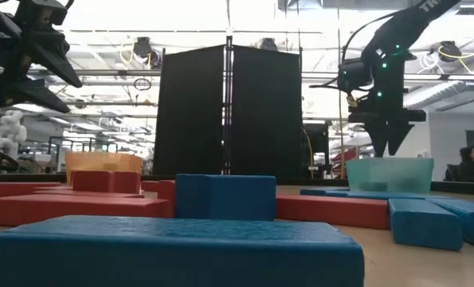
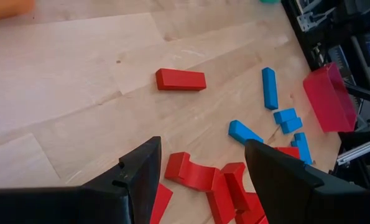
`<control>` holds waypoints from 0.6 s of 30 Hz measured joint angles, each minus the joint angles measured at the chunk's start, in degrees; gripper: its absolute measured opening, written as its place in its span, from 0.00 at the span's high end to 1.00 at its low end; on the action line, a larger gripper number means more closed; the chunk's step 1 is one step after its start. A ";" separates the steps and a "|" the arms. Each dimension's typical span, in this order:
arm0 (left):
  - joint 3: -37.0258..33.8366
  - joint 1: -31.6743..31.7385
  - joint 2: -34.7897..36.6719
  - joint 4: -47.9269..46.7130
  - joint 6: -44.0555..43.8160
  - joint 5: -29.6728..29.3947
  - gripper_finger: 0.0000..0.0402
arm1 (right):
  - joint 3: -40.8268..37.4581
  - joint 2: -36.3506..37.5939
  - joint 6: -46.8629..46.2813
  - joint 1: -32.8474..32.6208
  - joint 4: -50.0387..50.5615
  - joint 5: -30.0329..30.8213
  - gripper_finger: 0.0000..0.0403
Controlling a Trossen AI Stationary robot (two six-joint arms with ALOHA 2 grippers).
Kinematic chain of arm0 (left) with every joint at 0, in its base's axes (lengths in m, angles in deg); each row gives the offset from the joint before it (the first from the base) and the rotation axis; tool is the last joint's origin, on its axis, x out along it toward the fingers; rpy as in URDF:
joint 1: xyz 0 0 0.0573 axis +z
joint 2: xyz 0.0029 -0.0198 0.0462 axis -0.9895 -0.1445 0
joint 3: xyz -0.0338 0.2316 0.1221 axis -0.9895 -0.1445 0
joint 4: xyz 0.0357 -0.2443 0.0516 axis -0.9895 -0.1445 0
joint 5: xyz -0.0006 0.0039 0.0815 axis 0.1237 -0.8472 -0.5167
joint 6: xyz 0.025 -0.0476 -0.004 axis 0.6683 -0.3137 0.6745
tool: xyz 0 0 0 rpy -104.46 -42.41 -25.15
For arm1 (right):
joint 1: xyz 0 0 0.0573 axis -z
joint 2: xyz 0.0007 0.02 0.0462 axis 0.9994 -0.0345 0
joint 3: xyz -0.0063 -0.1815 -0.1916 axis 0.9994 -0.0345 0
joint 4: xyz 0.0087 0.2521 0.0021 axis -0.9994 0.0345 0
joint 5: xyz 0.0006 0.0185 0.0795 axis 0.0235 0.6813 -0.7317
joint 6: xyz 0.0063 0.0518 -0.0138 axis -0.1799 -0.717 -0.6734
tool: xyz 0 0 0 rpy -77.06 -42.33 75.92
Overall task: Sort blocks
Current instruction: Put the blue block into the blue bin
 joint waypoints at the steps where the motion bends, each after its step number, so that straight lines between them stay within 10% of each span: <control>1: 0.00 -0.01 0.00 -0.01 -0.01 0.00 0.43 | 0.00 0.00 0.26 0.00 0.01 0.00 0.53; 14: 0.00 0.00 0.00 -0.01 0.16 0.04 0.43 | 18.41 2.82 2.52 -7.44 -2.45 -28.91 0.32; 18: 0.00 -0.02 0.00 -0.03 0.20 0.06 0.43 | 23.42 2.44 4.20 -17.86 -3.72 -26.27 0.24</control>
